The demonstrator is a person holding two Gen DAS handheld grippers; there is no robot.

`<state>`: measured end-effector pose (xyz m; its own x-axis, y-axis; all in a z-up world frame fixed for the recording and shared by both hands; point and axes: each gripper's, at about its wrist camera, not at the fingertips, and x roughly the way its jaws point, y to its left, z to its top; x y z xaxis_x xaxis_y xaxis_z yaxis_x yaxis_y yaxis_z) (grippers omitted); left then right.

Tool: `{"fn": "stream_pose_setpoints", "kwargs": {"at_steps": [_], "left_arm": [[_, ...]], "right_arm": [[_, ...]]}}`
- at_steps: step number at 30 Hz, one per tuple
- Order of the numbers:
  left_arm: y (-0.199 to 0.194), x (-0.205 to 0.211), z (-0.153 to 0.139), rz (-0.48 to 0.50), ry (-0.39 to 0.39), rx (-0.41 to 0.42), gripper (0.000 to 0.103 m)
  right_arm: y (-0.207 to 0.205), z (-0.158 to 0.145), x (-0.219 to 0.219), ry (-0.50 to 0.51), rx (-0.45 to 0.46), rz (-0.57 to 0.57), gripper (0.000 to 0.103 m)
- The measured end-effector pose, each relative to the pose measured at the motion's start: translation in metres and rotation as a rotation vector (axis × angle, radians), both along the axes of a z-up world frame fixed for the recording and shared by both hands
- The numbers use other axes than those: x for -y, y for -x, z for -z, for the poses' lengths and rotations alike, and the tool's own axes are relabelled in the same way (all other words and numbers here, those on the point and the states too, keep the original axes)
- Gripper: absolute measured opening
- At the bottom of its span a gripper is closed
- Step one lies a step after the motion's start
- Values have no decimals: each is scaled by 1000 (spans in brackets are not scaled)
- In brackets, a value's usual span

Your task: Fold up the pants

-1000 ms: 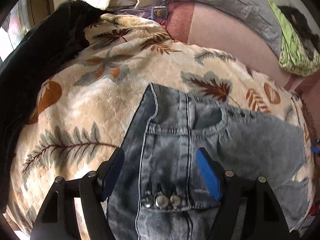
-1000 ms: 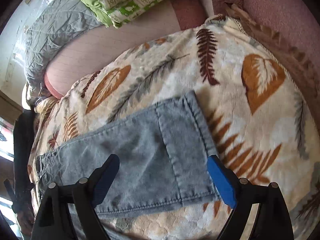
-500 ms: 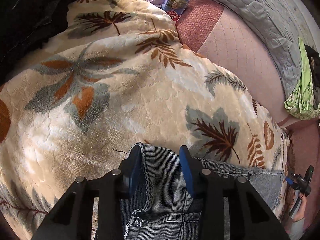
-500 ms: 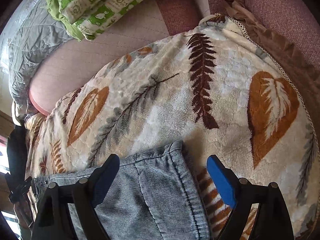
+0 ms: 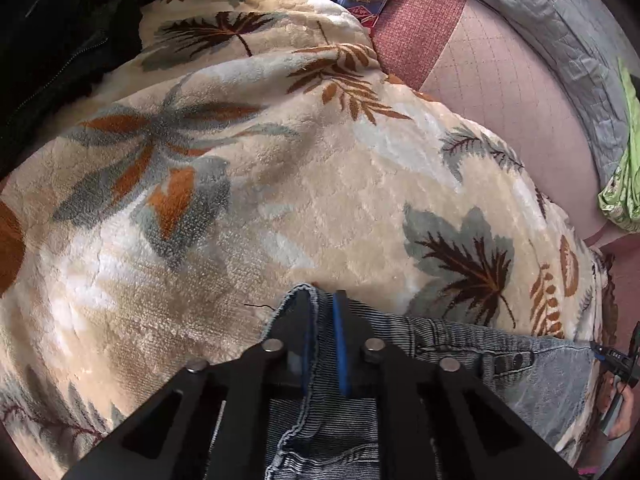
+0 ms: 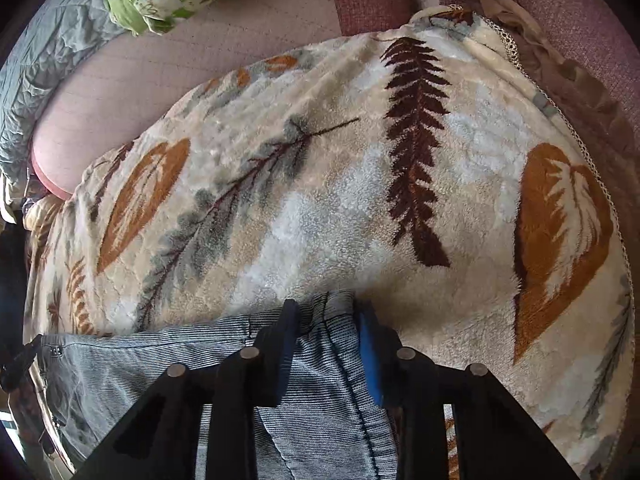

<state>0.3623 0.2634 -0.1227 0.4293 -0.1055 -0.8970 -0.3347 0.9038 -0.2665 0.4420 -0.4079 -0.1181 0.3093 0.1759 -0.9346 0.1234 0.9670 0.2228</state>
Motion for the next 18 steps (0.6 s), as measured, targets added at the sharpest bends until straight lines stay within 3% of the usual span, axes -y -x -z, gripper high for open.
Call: {"fn": "stream_pose_setpoints", "kwargs": {"at_steps": [2, 5, 10, 14, 18], "left_arm": [[1, -1, -1, 5, -3, 3, 4], [4, 5, -10, 22, -46, 25, 3], [28, 11, -48, 23, -70, 139, 3], [73, 18, -89, 33, -64, 250, 3], [144, 29, -130, 53, -54, 378, 3]], "right_arm": [[2, -4, -2, 11, 20, -9, 18], [9, -17, -5, 36, 67, -20, 16], [35, -54, -2, 26, 172, 2, 16], [77, -94, 4, -15, 274, 16, 16], [141, -127, 11, -46, 356, 12, 16]]}}
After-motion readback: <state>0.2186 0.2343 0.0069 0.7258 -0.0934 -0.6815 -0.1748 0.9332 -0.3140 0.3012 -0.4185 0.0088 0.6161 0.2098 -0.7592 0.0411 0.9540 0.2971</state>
